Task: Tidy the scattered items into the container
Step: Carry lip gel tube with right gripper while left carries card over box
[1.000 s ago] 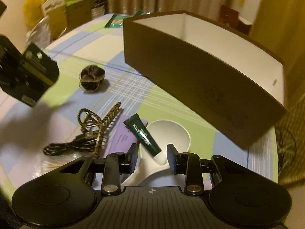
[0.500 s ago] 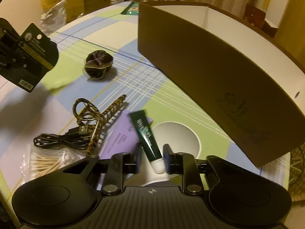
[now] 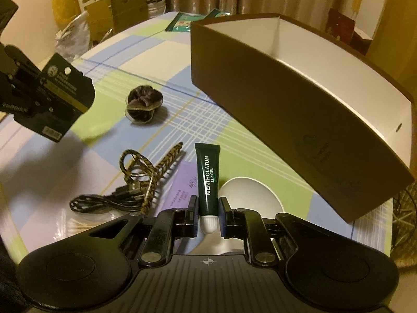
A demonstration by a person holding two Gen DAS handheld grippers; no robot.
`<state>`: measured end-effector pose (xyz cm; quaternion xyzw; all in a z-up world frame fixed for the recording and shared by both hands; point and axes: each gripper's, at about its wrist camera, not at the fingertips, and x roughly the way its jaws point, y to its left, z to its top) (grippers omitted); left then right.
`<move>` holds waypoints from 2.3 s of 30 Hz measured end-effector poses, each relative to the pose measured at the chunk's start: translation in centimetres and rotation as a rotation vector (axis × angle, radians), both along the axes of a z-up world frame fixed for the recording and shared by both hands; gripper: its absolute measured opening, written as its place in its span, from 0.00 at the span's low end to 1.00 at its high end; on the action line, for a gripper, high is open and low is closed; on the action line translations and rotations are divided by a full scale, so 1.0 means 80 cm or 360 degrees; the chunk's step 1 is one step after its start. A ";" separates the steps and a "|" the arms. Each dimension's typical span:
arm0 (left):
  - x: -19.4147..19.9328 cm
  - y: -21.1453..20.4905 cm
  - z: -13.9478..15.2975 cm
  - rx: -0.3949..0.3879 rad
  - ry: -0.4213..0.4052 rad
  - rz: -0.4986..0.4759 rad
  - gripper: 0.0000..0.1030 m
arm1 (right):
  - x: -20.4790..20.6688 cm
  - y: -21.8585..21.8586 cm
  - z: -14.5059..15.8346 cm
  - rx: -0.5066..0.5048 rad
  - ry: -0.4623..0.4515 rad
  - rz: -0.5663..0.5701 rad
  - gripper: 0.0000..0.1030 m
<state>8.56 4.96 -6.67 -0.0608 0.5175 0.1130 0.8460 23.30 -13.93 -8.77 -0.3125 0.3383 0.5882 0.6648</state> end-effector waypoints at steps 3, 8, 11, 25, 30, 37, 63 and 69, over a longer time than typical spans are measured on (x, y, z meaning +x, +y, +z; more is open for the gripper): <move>0.001 -0.004 0.006 -0.0003 -0.0023 -0.0009 0.00 | -0.001 -0.005 0.009 0.0028 0.0029 -0.0029 0.12; 0.007 -0.009 0.022 -0.0011 -0.0086 -0.0035 0.00 | 0.001 -0.016 0.027 0.0075 0.0055 -0.0069 0.12; 0.013 -0.013 0.034 -0.0010 -0.0130 -0.0063 0.00 | 0.005 -0.022 0.040 0.0115 0.0064 -0.0093 0.12; 0.086 -0.021 0.107 -0.0001 -0.0381 -0.0231 0.00 | 0.042 -0.034 0.108 0.0305 0.0043 -0.0182 0.12; 0.121 -0.020 0.139 0.0033 -0.0471 -0.0282 0.00 | 0.068 -0.027 0.131 0.0370 -0.0002 -0.0216 0.12; 0.181 -0.011 0.177 0.0049 -0.0566 -0.0309 0.00 | 0.125 -0.004 0.154 0.0418 -0.0038 -0.0275 0.12; 0.421 0.026 0.050 -0.0081 -0.0137 -0.0333 0.00 | 0.267 0.144 0.058 -0.0087 -0.0045 -0.0178 0.12; 0.454 0.024 0.015 -0.0042 -0.0033 -0.0308 0.00 | 0.285 0.165 0.034 -0.0185 -0.0013 -0.0216 0.12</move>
